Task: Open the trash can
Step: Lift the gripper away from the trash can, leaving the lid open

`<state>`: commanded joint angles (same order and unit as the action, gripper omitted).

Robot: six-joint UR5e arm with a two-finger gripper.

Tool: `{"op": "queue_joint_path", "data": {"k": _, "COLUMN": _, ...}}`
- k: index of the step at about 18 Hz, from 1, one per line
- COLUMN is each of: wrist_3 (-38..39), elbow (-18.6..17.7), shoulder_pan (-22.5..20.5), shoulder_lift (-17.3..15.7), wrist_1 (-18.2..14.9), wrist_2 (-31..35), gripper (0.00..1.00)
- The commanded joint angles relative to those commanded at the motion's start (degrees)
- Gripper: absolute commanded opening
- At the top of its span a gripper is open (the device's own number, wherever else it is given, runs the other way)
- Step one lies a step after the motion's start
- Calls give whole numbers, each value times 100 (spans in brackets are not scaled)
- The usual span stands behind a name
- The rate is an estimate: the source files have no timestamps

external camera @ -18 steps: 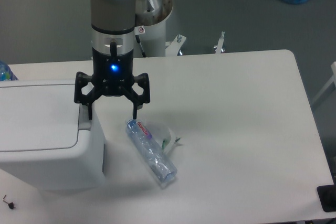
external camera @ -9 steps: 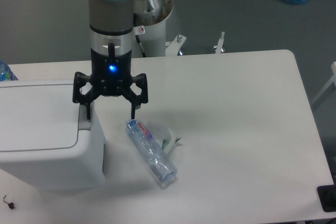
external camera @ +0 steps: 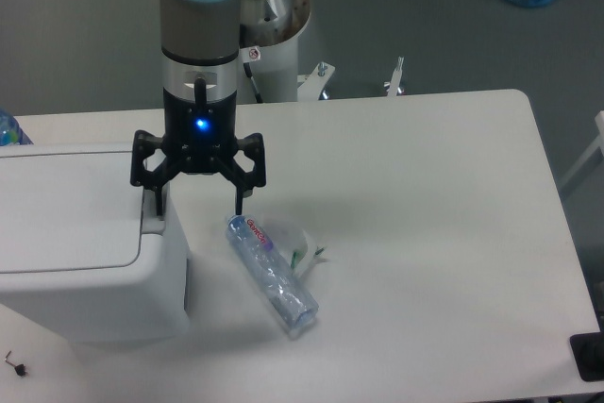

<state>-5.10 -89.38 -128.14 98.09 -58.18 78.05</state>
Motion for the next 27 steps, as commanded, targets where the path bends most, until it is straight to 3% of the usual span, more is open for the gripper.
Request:
{"op": "queue_joint_path", "data": {"k": 7, "wrist_3": -9, "elbow": 17, "shoulder_pan": 0, "shoulder_lift": 0, "wrist_1": 9, "wrist_2": 0, "gripper": 100}}
{"op": "queue_joint_path", "data": {"k": 12, "wrist_3": -114, "elbow": 412, "shoulder_pan": -87, "shoulder_lift": -26, "wrist_1": 17, "wrist_2": 88, "gripper": 100}}
{"op": "queue_joint_path", "data": {"k": 15, "wrist_3": -184, "elbow": 597, "shoulder_pan": -447, "shoulder_lift": -53, "wrist_1": 27, "wrist_2": 412, "gripper": 100}}
{"op": "queue_joint_path", "data": {"k": 18, "wrist_3": -824, "elbow": 694, "shoulder_pan": -790, "shoulder_lift": -149, "wrist_1": -123, "wrist_2": 702, "gripper": 100}}
{"op": "queue_joint_path", "data": {"k": 23, "wrist_3": -2572, "elbow": 694, "shoulder_pan": -1361, "shoulder_lift": -360, "wrist_1": -807, "wrist_2": 756, "gripper": 100}}
{"op": "queue_joint_path", "data": {"k": 27, "wrist_3": -3926, "elbow": 642, "shoulder_pan": -1713, "shoulder_lift": -475, "wrist_1": -1107, "wrist_2": 765, "gripper": 100}}
